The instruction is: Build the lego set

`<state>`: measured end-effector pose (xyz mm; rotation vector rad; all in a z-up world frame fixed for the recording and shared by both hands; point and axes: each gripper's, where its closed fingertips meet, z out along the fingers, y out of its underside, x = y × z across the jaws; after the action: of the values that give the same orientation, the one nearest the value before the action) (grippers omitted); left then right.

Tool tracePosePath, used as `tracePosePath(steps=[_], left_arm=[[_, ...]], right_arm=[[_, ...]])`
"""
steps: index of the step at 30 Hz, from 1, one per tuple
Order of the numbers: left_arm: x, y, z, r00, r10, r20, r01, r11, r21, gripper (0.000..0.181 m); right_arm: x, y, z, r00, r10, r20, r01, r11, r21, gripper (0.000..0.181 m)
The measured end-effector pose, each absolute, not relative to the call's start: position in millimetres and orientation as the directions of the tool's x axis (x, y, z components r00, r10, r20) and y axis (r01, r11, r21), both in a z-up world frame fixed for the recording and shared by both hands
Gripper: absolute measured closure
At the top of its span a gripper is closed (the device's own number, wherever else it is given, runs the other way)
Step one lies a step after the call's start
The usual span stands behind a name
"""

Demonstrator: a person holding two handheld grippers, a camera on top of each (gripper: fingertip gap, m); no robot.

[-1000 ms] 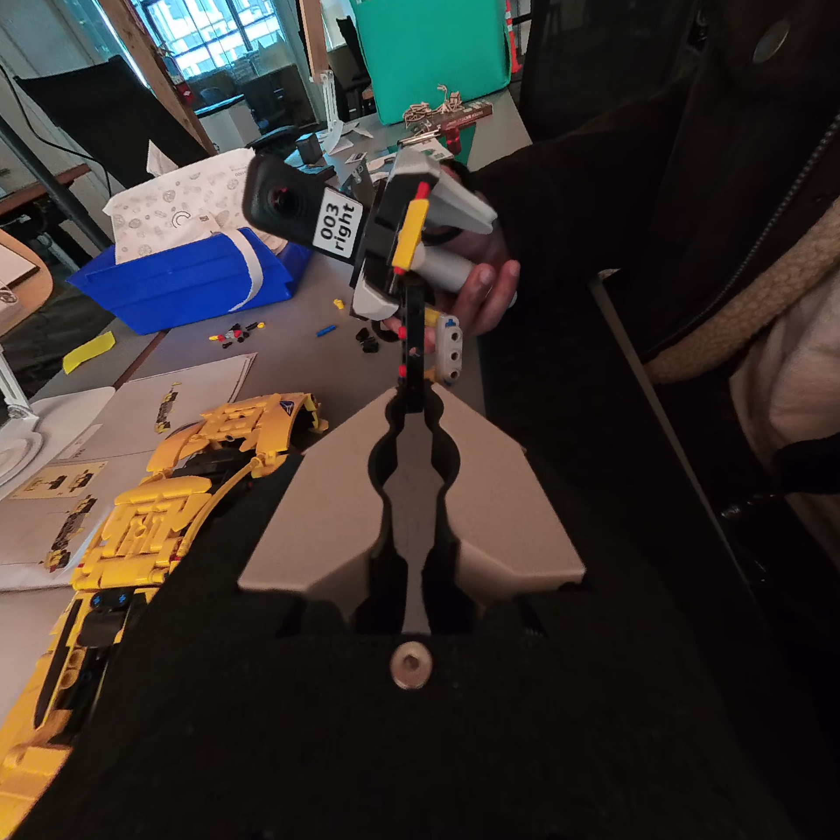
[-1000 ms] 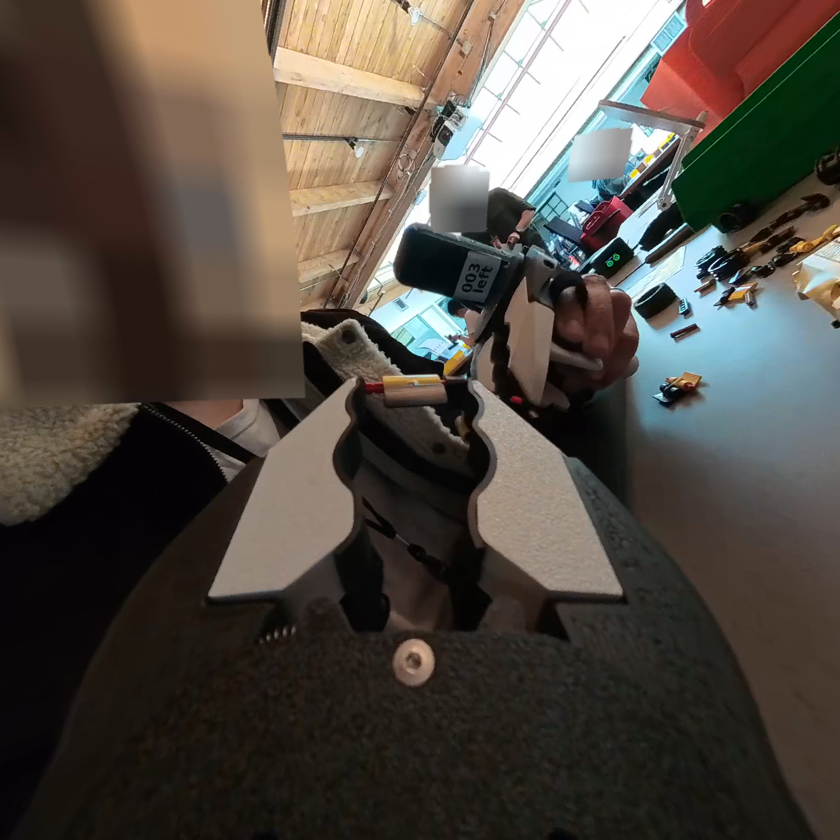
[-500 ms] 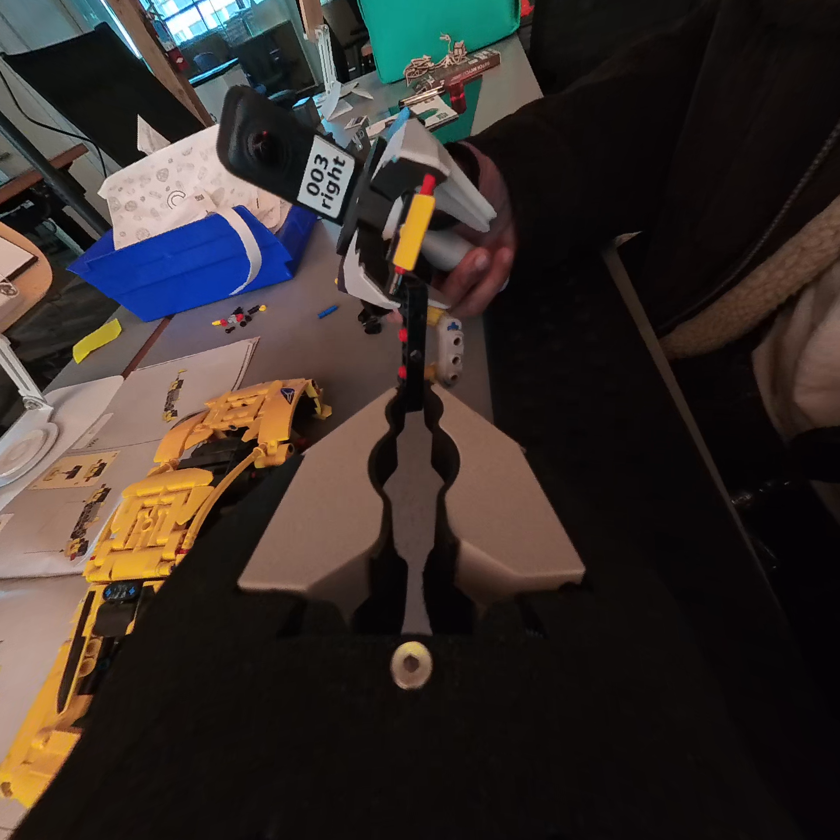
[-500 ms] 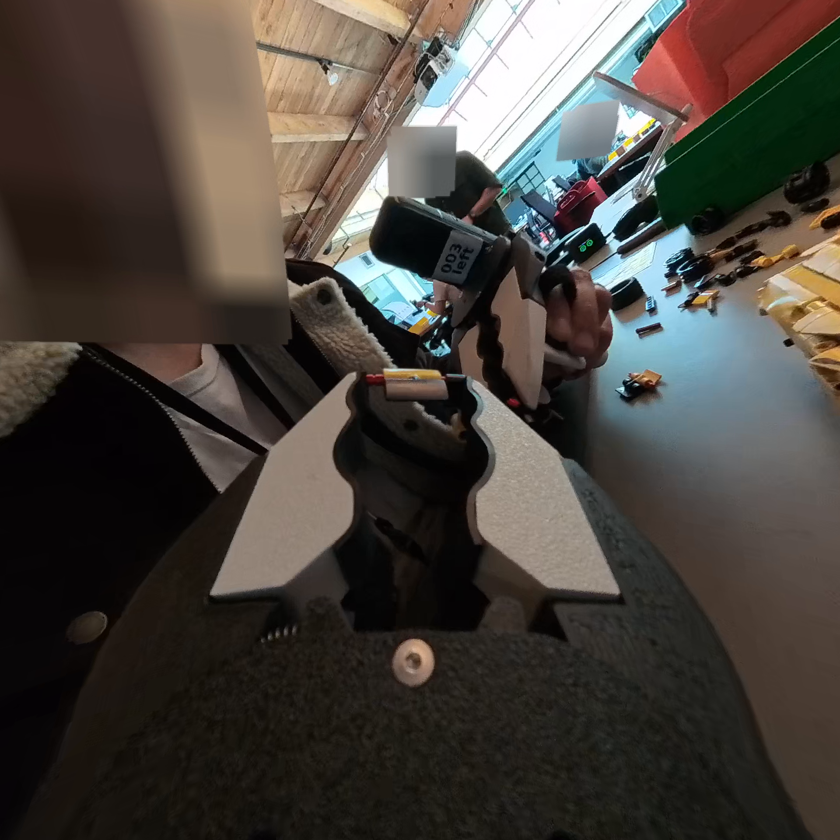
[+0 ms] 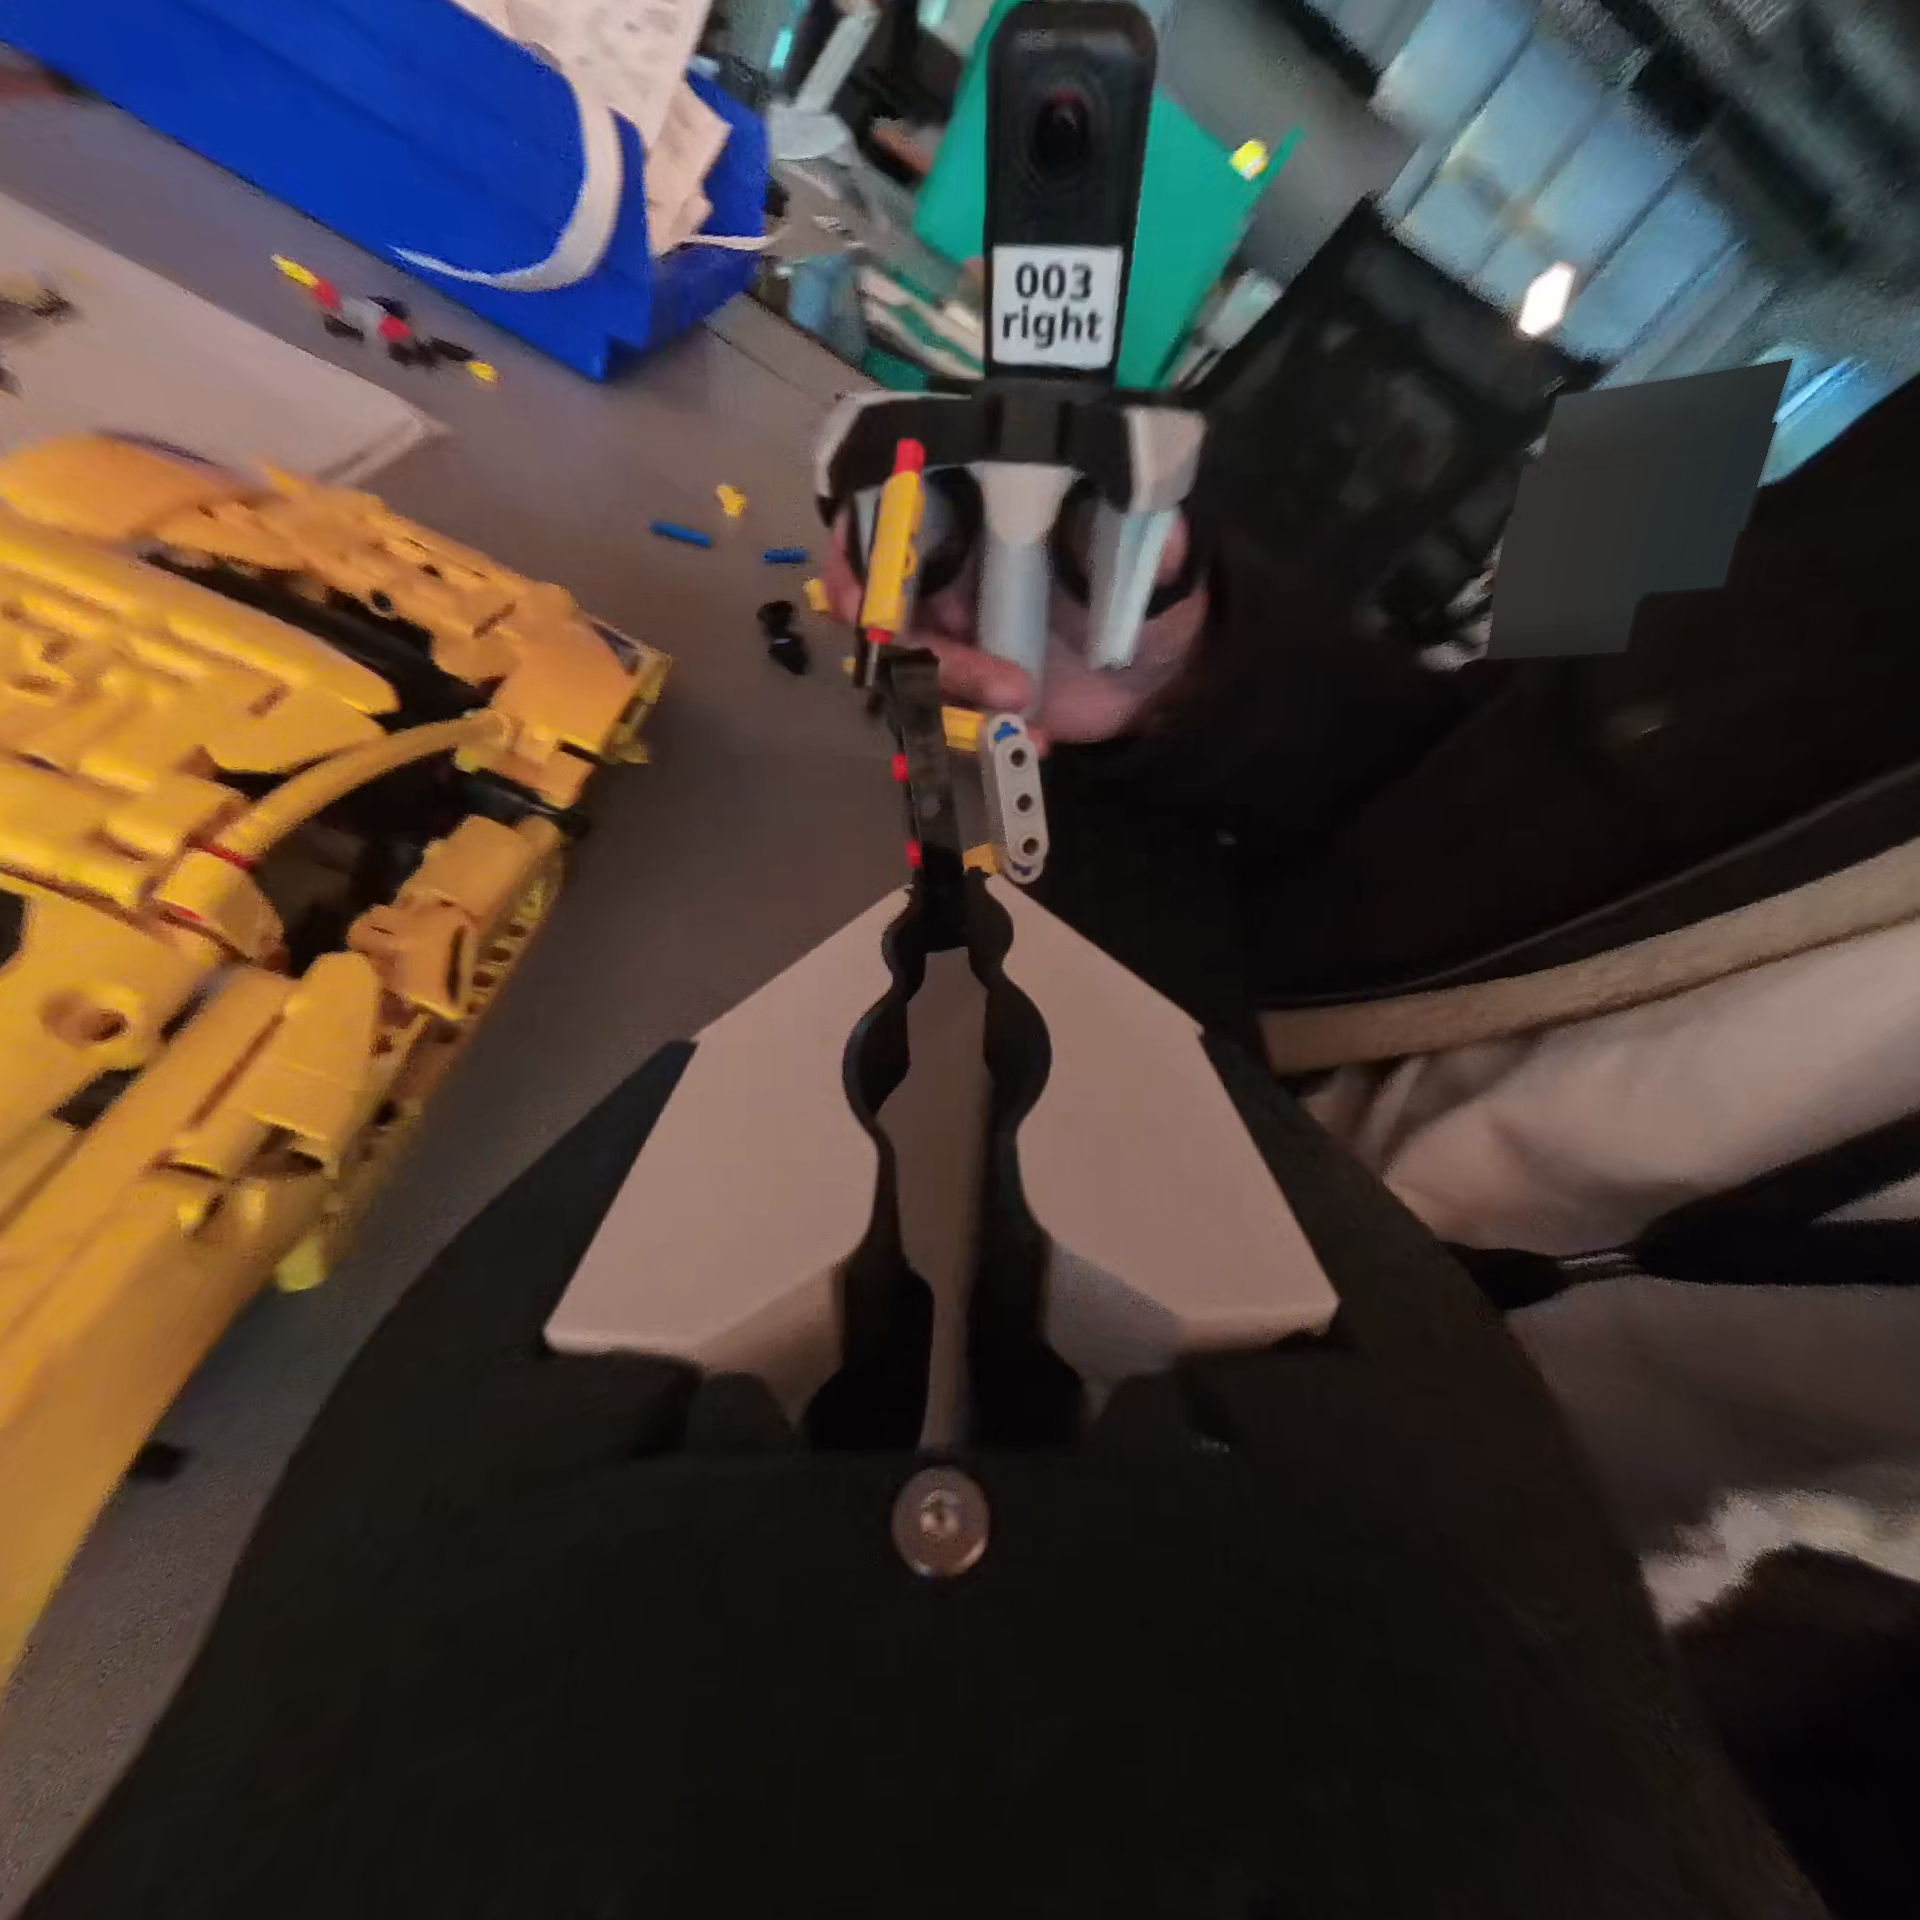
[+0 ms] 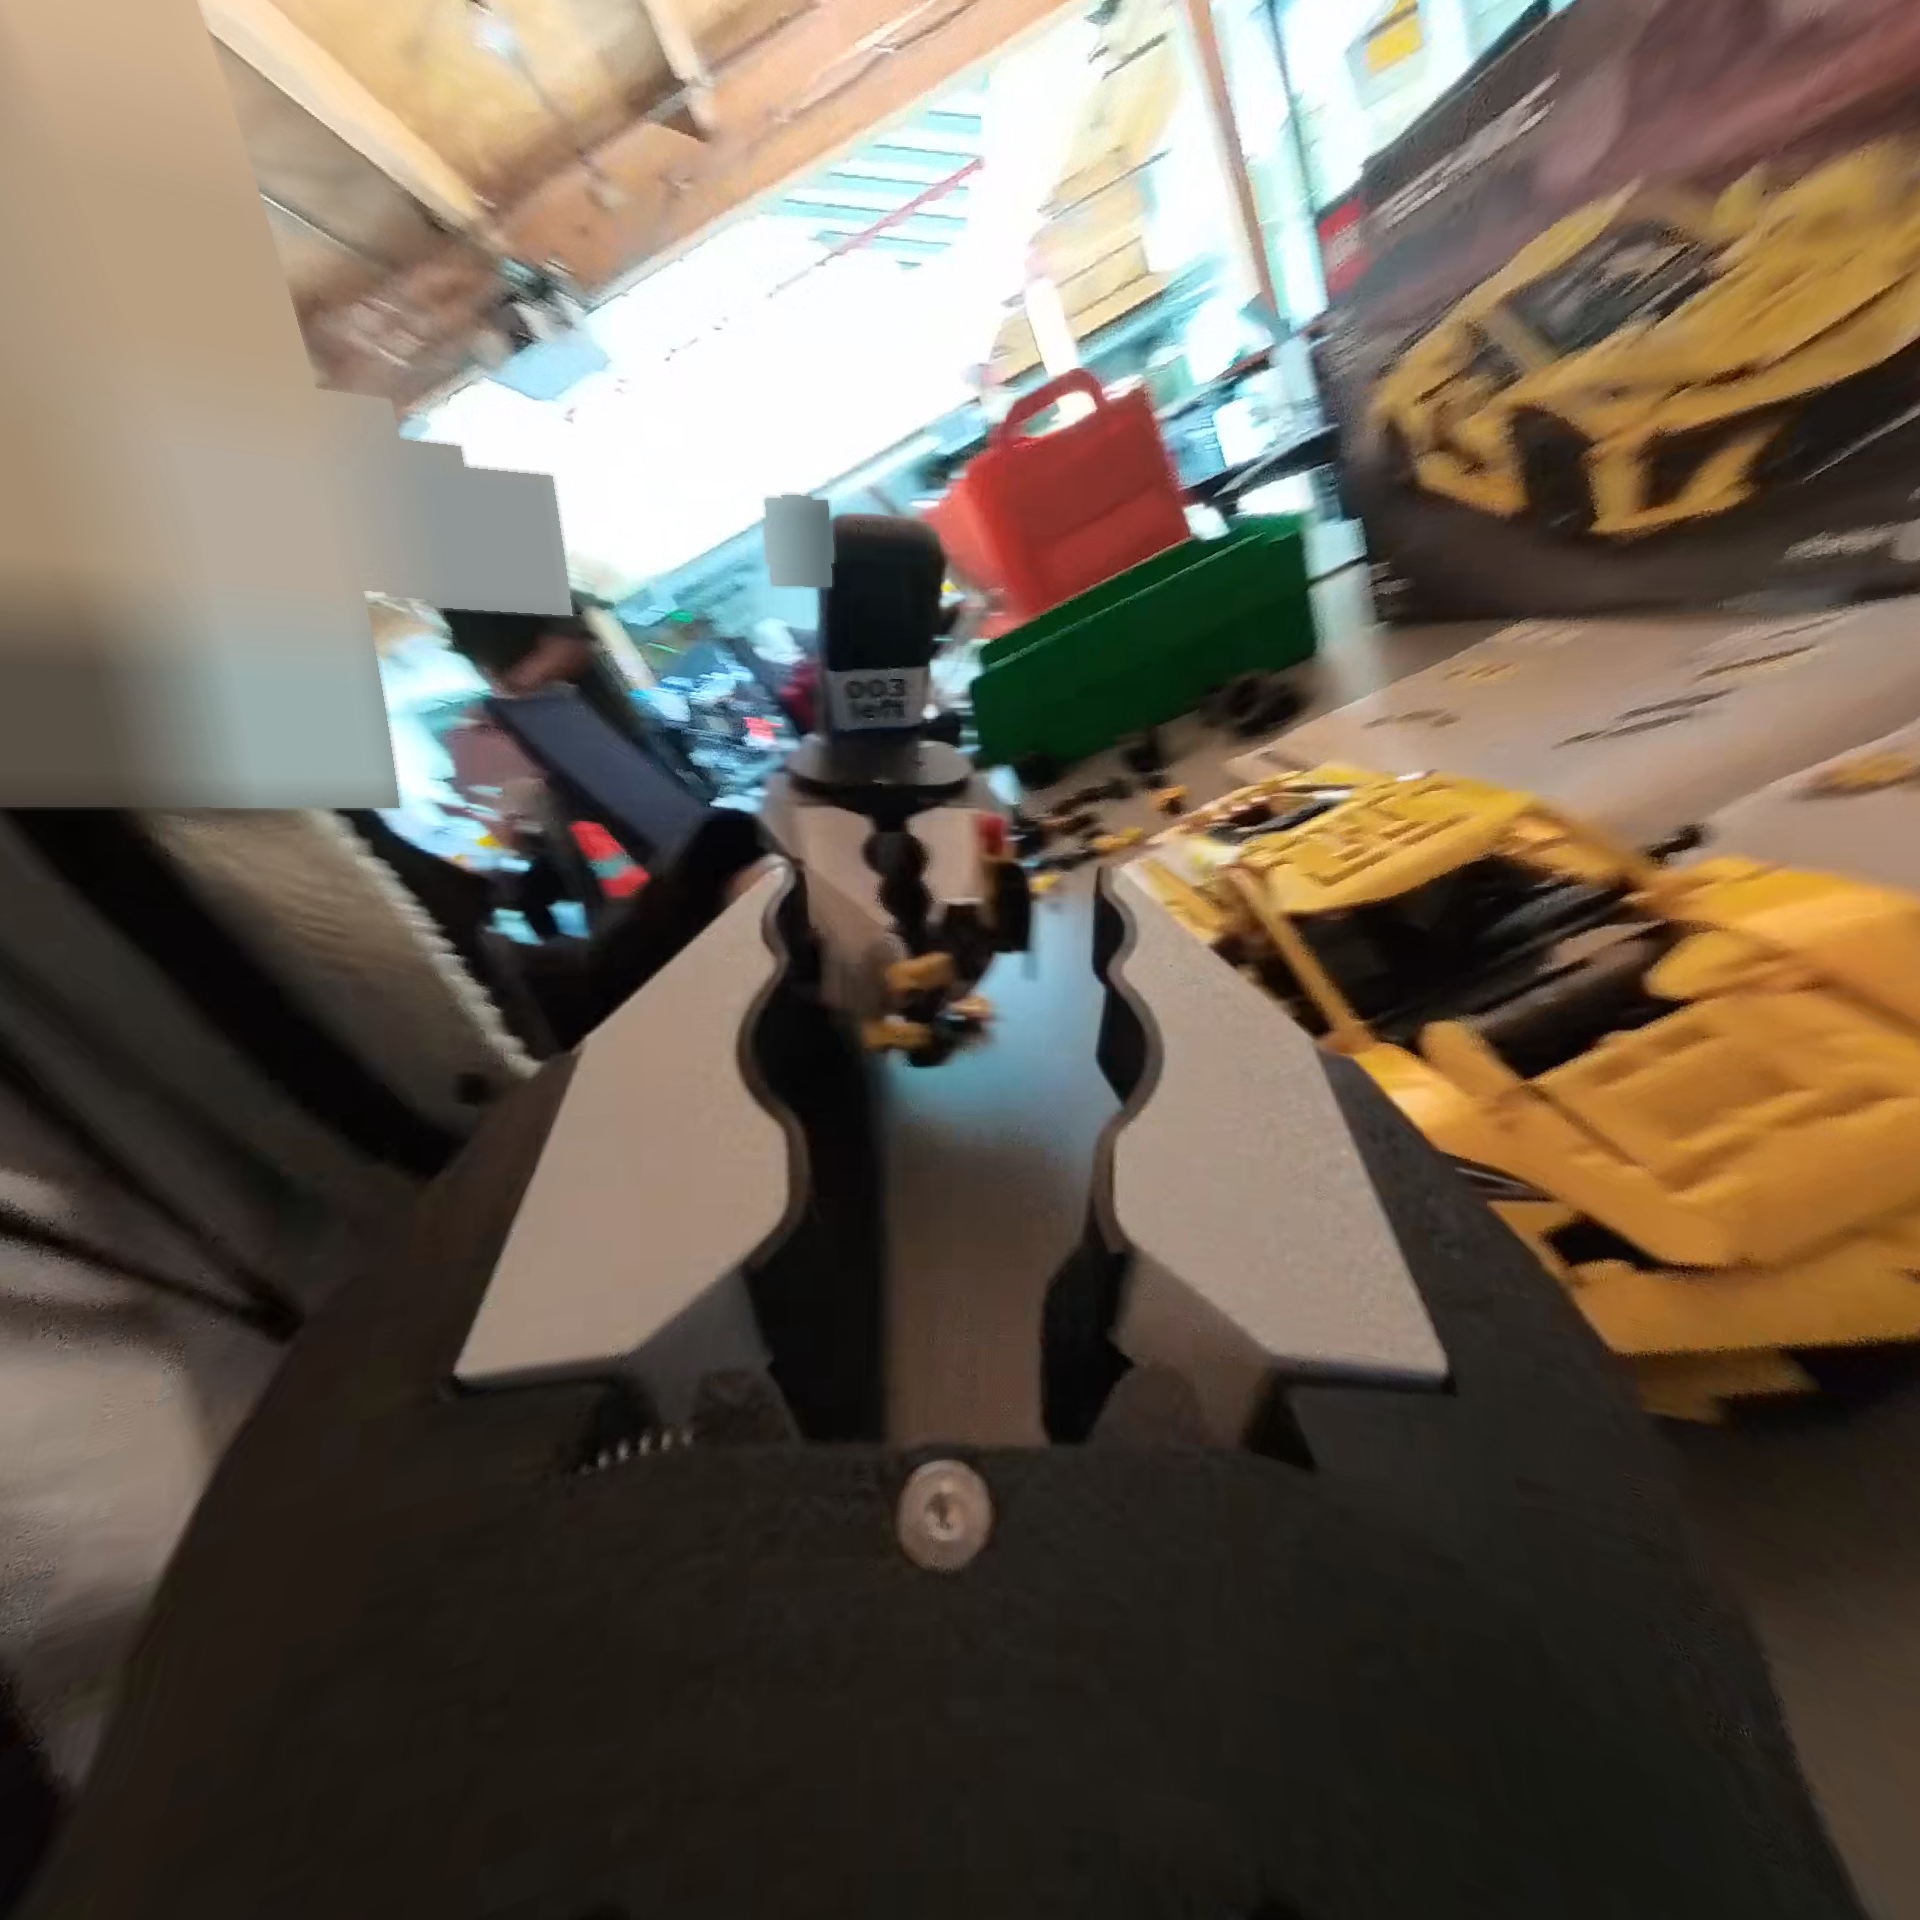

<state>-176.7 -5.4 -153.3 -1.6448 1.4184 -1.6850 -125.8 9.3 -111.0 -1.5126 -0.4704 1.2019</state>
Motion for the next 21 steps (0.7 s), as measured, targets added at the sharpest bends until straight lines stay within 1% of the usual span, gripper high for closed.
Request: tracePosePath(steps=[1,3,7,11,17,19,21], left_arm=[[-177.6,-5.4,-149.7,-0.253,-0.792,0.555,-0.350,-0.460,-0.816,0.175],[-179.2,-6.3,-146.4,-0.279,-0.741,0.610,-0.348,-0.514,-0.784,0.175],[-178.4,-8.0,-148.8,-0.278,-0.738,0.615,-0.362,-0.512,-0.779,0.175],[-177.1,-8.1,-151.2,-0.265,-0.770,0.581,-0.364,-0.478,-0.799,0.175],[-175.5,-11.1,-157.9,-0.259,-0.792,0.553,-0.391,-0.437,-0.810,0.175],[-174.9,-12.8,-159.4,-0.263,-0.806,0.530,-0.398,-0.410,-0.821,0.175],[-174.9,-16.8,-160.6,-0.279,-0.813,0.511,-0.412,-0.380,-0.828,0.175]], right_arm=[[-123.6,12.0,-113.7,0.463,0.800,-0.382,-0.271,-0.283,-0.920,0.128],[-123.2,13.0,-114.6,0.510,0.795,-0.330,-0.240,-0.237,-0.941,0.128],[-133.1,11.1,-123.7,0.535,0.804,-0.259,-0.148,-0.212,-0.966,0.131],[-134.8,9.9,-122.1,0.514,0.811,-0.282,-0.165,-0.229,-0.959,0.133],[-118.6,16.6,-118.6,0.514,0.781,-0.355,-0.218,-0.281,-0.935,0.142],[-117.6,15.5,-120.1,0.503,0.783,-0.365,-0.211,-0.299,-0.931,0.148],[-124.1,9.7,-123.3,0.465,0.803,-0.373,-0.183,-0.325,-0.928,0.149]])
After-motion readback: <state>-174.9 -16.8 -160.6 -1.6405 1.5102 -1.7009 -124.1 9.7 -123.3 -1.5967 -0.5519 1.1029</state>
